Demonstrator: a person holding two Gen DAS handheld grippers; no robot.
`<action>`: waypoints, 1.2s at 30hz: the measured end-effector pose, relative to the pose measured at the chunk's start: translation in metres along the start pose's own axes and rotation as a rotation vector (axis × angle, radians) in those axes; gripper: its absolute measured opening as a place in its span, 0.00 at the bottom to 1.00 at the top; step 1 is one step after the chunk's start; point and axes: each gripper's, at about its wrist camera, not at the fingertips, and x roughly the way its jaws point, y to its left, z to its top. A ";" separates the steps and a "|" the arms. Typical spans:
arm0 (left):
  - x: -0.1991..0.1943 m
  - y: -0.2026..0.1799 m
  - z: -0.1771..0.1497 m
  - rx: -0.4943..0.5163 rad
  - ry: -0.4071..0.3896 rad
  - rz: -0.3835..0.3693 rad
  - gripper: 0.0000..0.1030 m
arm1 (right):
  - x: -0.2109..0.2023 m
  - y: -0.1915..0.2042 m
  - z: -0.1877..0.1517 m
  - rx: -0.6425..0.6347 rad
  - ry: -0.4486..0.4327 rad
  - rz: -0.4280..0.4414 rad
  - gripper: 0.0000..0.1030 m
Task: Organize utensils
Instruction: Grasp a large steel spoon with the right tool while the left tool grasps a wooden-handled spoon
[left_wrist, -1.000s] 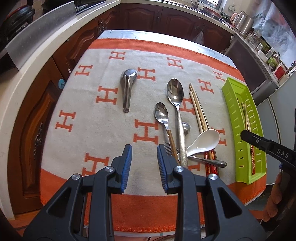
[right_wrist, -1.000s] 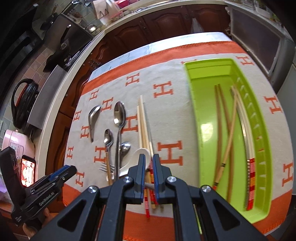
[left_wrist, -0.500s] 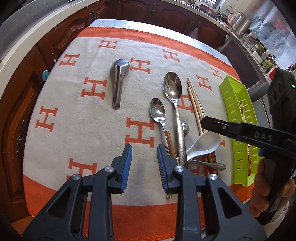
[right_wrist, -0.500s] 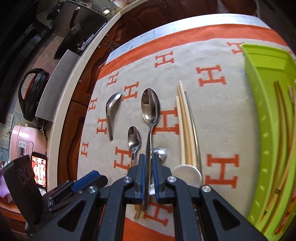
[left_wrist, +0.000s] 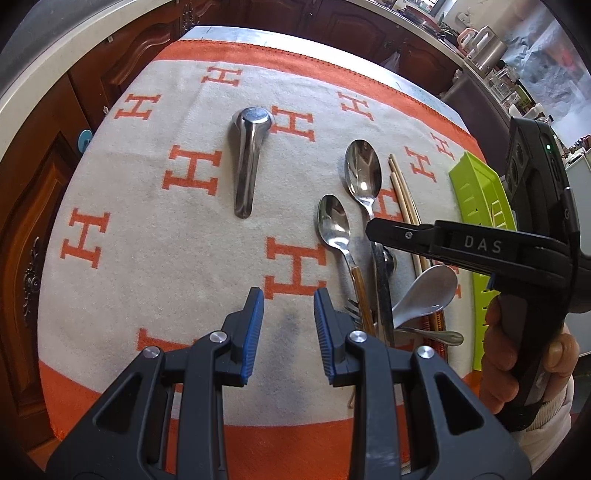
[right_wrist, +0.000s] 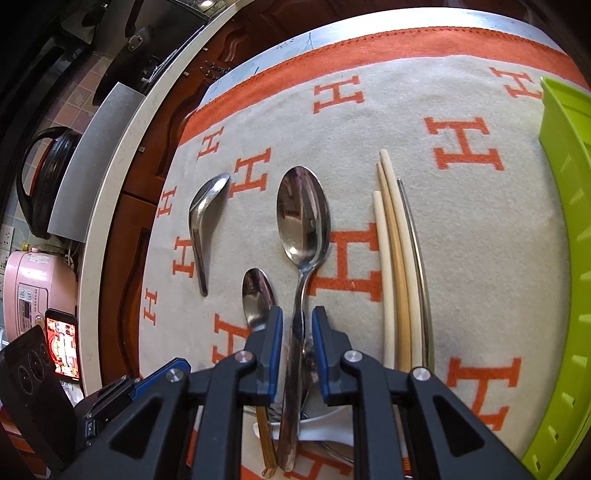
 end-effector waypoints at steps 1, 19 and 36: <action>0.001 0.000 0.000 0.000 0.002 -0.002 0.24 | 0.001 0.001 0.001 -0.008 -0.001 -0.004 0.16; 0.001 -0.005 -0.002 0.009 0.003 -0.008 0.24 | 0.000 0.037 -0.008 -0.223 -0.086 -0.194 0.07; 0.006 -0.012 -0.003 0.020 0.018 -0.001 0.24 | 0.010 0.029 0.000 -0.239 -0.015 -0.158 0.03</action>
